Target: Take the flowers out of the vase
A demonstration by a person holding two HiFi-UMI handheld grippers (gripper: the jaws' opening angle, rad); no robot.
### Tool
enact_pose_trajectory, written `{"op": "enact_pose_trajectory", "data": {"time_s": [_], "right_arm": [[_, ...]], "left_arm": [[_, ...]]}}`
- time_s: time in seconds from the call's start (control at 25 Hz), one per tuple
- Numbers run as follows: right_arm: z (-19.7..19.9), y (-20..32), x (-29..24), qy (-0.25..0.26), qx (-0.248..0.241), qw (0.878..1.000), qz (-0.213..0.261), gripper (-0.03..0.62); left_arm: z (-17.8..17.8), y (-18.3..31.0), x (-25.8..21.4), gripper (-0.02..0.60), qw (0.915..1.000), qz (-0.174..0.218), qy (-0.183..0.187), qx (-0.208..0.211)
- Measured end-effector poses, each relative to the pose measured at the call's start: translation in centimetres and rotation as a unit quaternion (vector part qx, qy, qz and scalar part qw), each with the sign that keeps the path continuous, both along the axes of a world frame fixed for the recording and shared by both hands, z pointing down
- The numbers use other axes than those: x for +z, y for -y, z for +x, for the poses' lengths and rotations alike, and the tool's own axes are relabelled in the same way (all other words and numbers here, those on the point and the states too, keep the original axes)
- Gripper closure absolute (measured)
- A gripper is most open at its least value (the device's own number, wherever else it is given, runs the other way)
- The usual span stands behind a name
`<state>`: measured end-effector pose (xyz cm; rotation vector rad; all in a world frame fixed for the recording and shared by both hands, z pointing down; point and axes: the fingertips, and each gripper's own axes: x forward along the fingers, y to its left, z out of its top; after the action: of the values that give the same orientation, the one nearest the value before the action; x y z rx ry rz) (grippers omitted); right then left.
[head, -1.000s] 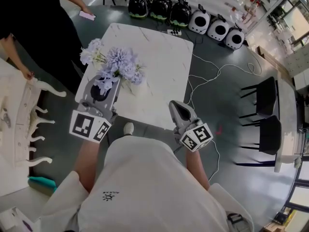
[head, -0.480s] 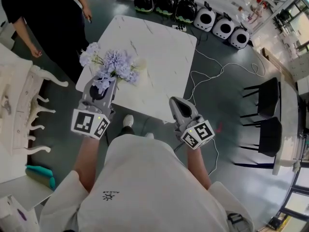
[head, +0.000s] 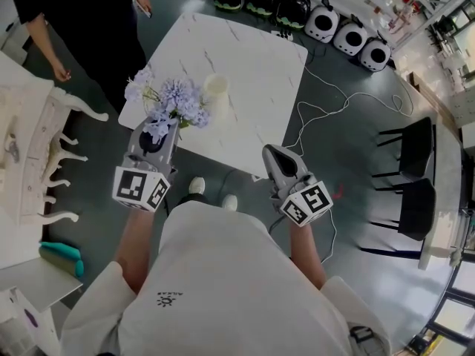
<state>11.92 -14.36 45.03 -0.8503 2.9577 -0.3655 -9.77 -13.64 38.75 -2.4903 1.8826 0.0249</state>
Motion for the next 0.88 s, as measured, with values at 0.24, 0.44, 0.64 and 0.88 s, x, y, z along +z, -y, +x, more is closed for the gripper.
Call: {"op": "enact_pose_trajectory", "data": {"time_s": [0.24,0.44,0.64,0.88], "right_arm": [[-0.5,0.1,-0.5,0.003,0.014,1.0,0.002,0.594],[-1.5,0.2,-0.7,-0.001,0.027,1.0,0.003,0.594],[-2.4,0.6,-1.0,-0.006,0.045,0.999,0.005,0.594],[-3.3,1.4,-1.2,-0.01,0.065,0.998,0.005,0.594]], "left_arm": [[-0.9,0.1,0.4,0.506,1.0,-0.003,-0.003,0.005],[-2.2,0.9,1.6,0.508,0.9997,-0.015,-0.013,0.011],[-3.5,1.6,3.1,0.508,0.9991,-0.034,-0.012,0.024],[-4.5,2.9,4.7,0.508,0.9979,-0.049,-0.012,0.04]]}}
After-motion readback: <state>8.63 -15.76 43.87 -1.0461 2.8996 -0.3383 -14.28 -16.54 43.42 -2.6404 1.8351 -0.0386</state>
